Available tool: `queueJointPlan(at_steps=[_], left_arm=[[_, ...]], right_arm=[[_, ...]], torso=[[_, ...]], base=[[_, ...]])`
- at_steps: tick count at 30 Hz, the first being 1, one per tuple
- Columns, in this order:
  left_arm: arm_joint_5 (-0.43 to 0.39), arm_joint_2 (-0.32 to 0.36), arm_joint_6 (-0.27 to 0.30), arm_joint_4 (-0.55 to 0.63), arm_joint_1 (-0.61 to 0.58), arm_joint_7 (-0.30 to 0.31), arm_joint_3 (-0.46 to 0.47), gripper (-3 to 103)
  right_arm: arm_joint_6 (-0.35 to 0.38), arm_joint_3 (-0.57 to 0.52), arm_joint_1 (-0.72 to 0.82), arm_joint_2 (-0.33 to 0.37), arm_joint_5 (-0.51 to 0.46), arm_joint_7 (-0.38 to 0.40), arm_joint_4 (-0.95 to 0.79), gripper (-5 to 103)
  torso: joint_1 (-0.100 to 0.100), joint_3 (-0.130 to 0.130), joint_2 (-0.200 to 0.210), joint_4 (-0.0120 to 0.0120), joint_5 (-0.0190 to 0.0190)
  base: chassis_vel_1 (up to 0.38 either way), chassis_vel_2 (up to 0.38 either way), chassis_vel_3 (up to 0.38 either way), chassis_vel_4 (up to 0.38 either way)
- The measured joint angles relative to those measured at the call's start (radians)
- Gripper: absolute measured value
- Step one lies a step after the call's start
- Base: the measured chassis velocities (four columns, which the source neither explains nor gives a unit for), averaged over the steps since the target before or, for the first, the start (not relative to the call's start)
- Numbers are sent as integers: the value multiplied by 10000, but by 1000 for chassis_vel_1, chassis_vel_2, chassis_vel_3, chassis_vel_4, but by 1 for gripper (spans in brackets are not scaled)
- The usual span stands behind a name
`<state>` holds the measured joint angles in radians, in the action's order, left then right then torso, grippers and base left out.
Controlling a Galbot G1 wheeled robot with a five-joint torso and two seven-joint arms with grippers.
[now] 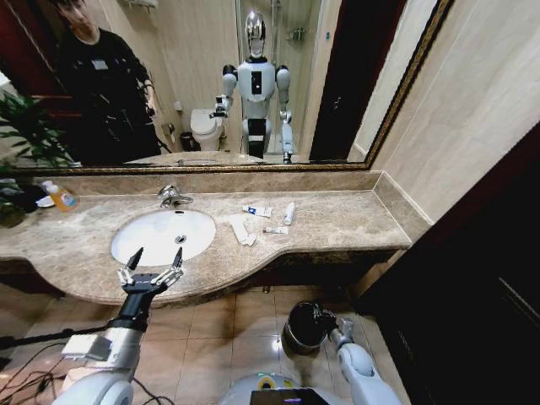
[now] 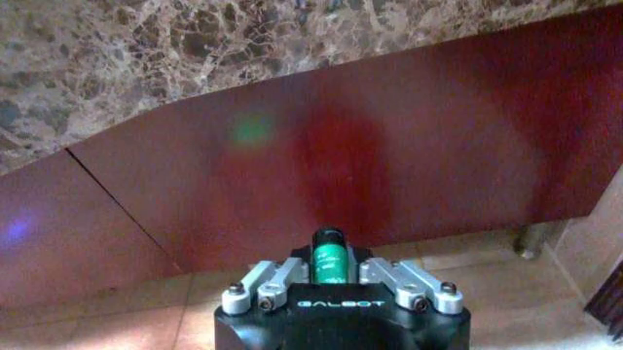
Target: Pick up the trash from the sink and place it in the trash bin.
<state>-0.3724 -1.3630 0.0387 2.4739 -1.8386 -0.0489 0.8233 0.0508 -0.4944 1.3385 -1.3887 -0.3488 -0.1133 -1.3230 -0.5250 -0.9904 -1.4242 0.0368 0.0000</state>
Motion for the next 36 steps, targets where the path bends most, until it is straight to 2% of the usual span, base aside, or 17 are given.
queueJointPlan(at_steps=[1,4,6,7,10,13,14,16,17,19,22,36], left_arm=[[0,0,0,0,0,0,0,100],[0,0,0,0,0,0,0,100],[0,0,0,0,0,0,0,100],[0,0,0,0,0,0,0,100],[0,0,0,0,0,0,0,100],[0,0,0,0,0,0,0,100],[0,0,0,0,0,0,0,100],[0,0,0,0,0,0,0,100],[0,1,0,0,0,0,0,100],[0,0,0,0,0,0,0,100],[0,0,0,0,0,0,0,100],[0,1,0,0,0,0,0,100]], right_arm=[[-39,1,-28,-1,96,62,21,32],[-57,12,-66,-15,134,168,32,37],[-65,24,-117,-77,153,280,52,47],[-65,24,-117,-77,153,280,52,47],[-97,28,-123,-170,219,361,70,64],[-122,30,-117,-195,253,368,83,70],[-138,32,-100,-205,271,371,107,80],[-144,32,-89,-205,274,373,118,80],[-149,33,-78,-204,274,390,128,90],[-153,33,-71,-204,274,420,134,90],[-153,35,-59,-215,274,509,190,100],[-47,52,137,-205,461,650,116,100]], torso=[[0,0,0,0,0],[0,0,0,0,-1],[0,0,0,0,0],[0,0,0,0,0],[0,0,0,0,0],[0,0,0,0,0],[0,0,0,0,0],[0,0,0,0,0],[0,0,0,0,0],[0,0,0,0,0],[0,0,0,0,0],[0,0,0,0,1]], base=[[0,0,0,0],[0,0,0,0],[0,0,0,0],[0,0,0,0],[0,0,0,0],[0,0,0,0],[0,0,0,0],[0,0,0,0],[0,0,0,0],[0,0,0,0],[0,0,0,0],[0,0,0,0]])
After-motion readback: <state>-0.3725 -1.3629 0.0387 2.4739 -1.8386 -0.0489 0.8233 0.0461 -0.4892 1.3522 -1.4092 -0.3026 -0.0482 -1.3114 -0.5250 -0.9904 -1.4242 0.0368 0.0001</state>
